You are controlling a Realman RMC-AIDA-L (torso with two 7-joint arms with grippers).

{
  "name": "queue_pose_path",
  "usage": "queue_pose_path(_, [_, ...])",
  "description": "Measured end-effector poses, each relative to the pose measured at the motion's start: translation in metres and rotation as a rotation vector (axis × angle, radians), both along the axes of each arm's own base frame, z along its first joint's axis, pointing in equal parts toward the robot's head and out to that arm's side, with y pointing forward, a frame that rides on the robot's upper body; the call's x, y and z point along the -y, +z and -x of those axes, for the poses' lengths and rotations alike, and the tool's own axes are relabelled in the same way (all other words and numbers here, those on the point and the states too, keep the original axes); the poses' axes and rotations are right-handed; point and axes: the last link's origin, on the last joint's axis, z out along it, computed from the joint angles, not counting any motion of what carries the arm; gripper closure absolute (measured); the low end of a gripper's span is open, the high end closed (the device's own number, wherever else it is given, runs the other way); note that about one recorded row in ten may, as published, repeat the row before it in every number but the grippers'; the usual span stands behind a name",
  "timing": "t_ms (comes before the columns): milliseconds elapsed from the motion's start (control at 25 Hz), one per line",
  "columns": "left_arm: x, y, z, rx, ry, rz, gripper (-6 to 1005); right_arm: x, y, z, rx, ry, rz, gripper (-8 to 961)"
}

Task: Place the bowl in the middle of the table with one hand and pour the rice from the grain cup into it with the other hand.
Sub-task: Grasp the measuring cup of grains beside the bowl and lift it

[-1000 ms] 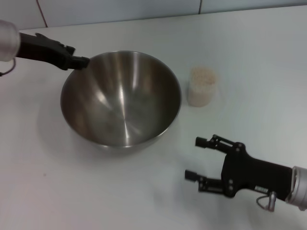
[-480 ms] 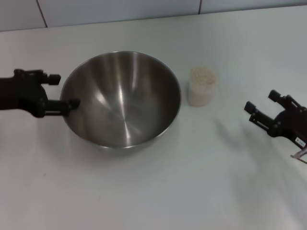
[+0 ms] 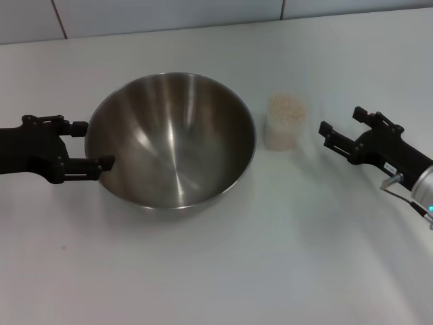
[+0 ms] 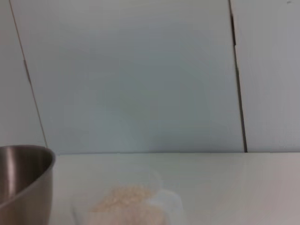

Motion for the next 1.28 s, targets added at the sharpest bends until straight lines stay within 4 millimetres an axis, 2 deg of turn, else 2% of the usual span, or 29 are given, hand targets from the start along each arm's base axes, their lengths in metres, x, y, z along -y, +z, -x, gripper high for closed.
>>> queue_pose_path(840, [0.001, -0.004, -0.004, -0.01, -0.017, 0.026, 182, -0.037, -0.001, 0.016, 0.042, -0.005, -0.004, 127])
queue_pose_path(1120, [0.0, -0.004, -0.004, -0.014, -0.02, 0.029, 183, -0.042, -0.006, 0.021, 0.054, -0.003, -0.008, 127])
queue_pose_path(1280, [0.0, -0.003, -0.004, -0.015, -0.021, 0.03, 183, -0.045, -0.012, 0.022, 0.079, -0.019, 0.013, 234])
